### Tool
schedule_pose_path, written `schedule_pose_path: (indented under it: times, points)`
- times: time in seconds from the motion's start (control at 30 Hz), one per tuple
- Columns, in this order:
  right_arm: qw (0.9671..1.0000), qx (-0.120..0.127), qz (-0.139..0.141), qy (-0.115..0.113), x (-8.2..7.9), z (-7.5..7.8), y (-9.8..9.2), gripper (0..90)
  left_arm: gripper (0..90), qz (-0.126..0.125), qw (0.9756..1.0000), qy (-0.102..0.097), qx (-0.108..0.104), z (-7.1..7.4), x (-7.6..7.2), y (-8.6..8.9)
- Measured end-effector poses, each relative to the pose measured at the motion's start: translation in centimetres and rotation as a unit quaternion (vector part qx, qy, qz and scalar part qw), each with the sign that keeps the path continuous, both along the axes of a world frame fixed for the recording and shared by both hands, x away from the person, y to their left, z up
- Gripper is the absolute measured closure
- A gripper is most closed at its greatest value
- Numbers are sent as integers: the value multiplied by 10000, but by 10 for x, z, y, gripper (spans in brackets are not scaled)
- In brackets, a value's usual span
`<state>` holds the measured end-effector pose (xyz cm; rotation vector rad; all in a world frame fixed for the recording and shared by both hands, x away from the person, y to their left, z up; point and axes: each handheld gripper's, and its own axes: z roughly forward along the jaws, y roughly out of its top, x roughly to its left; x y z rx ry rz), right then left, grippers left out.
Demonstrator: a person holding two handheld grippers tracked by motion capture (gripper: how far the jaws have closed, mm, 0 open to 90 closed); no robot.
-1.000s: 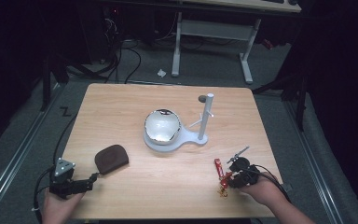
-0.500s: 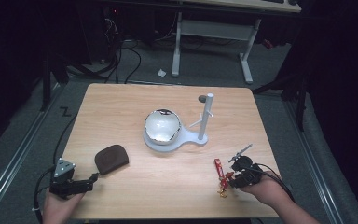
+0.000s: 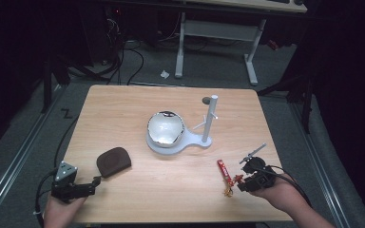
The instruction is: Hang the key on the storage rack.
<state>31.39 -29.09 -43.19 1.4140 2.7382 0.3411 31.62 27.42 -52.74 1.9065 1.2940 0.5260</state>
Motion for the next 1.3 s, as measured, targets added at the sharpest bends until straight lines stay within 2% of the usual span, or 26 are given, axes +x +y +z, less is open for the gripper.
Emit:
schedule_pose_path:
  times: [0.07, 0.17, 0.2, 0.33, 0.77, 1.2, 1.3]
  points:
    - [9999, 33, -105, 15, -1, 6, -2, 669, 20, 1, 10000, 6, -13, 0, 0, 0]
    - [10000, 30, -71, -44, 0, 15, -5, 669, 27, 23, 10000, 23, -37, -1, 0, 1]
    - [9999, 22, -162, -2, -1, 19, -5, 669, 27, 29, 10000, 21, -42, -1, 0, 1]
    - [9999, 70, -122, -99, 1, 28, -8, 669, 27, 24, 10000, 32, -40, -1, 0, 1]
    - [9998, 90, -65, -176, 9, 61, -5, 669, 28, 7, 10000, 34, -60, -1, 1, 1]
    - [9996, -6, 40, -291, 16, 89, 1, 669, 28, -36, 10000, 45, -56, -2, 1, 0]
    - [9996, -23, -4, -290, 17, 94, 3, 669, 28, -38, 10000, 42, -66, -2, 1, 1]
